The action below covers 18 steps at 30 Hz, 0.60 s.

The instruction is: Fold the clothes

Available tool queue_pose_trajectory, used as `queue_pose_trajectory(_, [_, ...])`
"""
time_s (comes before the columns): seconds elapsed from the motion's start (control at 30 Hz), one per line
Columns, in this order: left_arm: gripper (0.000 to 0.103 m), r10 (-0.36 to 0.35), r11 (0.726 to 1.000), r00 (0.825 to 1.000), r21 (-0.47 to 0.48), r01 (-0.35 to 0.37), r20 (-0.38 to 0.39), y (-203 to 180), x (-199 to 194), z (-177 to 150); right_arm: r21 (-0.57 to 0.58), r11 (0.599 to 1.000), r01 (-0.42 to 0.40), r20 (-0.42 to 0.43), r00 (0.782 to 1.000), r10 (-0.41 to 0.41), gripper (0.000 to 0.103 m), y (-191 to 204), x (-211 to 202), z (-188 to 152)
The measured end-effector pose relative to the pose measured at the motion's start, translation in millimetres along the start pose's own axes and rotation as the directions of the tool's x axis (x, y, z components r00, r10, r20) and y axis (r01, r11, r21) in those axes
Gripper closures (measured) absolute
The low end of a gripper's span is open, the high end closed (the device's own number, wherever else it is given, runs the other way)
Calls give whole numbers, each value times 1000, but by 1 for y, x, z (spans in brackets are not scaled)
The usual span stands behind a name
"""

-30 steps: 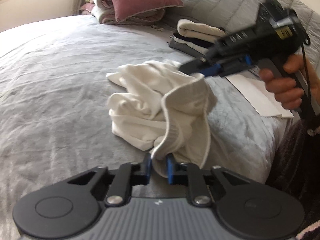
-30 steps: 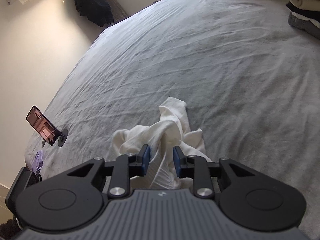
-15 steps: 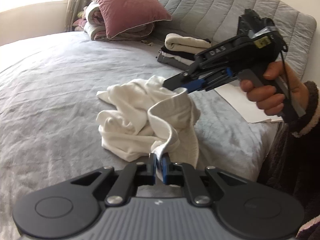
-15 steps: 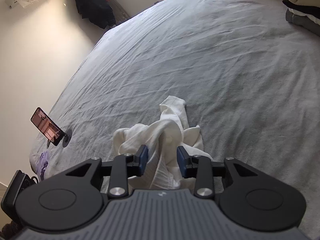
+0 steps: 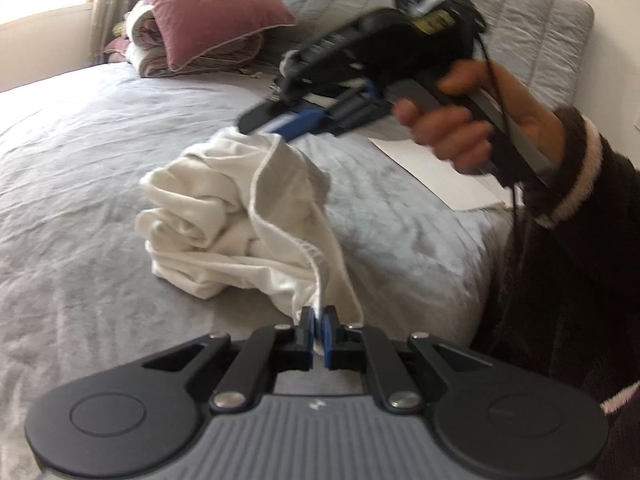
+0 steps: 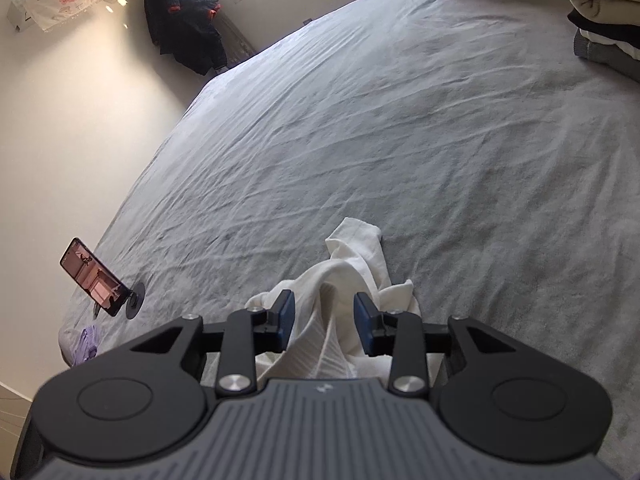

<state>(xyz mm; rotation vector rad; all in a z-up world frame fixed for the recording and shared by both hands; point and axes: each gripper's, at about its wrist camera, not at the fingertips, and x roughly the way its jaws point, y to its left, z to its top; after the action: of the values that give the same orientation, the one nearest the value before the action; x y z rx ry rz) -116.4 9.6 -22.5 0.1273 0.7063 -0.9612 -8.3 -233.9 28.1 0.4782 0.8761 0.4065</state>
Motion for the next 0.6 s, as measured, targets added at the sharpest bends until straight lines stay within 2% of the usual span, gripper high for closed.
queue_pose_trajectory(0.07, [99,-3,1000,1000,13,3,-2,-3,0,-1,0,1000,-10,4,1000,10,68,2,4,2])
queue_pose_trajectory(0.1, [99,-3,1000,1000,18,3,-2,-4,0,-2,-16,1000,-17,5,1000,17,73,6,6,3])
queue_pose_trajectory(0.13, [99,-2,1000,1000,20,2,1,-5,-1,-2,-37,999,-21,9,1000,21,89,11,9,3])
queue_pose_trajectory(0.33, [100,10,1000,1000,13,-10,8,-2,-5,-6,-119,990,-81,19,996,84,93,38,19,4])
queue_pose_trajectory(0.37, [100,13,1000,1000,12,-13,7,-1,-6,-7,-125,990,-66,19,997,69,93,38,18,4])
queue_pose_trajectory(0.43, [100,20,1000,1000,7,-20,2,0,-7,-8,-138,990,-36,19,999,39,85,39,16,3])
queue_pose_trajectory(0.5, [100,19,1000,1000,3,-19,-2,1,-6,-9,-151,989,-6,20,1000,9,73,39,14,2])
queue_pose_trajectory(0.53, [100,19,1000,1000,0,-19,-4,1,-6,-9,-157,988,9,21,1000,-6,62,39,13,2])
queue_pose_trajectory(0.6, [100,19,1000,1000,-3,-19,-8,2,-6,-10,-170,985,39,22,999,-35,59,40,10,1])
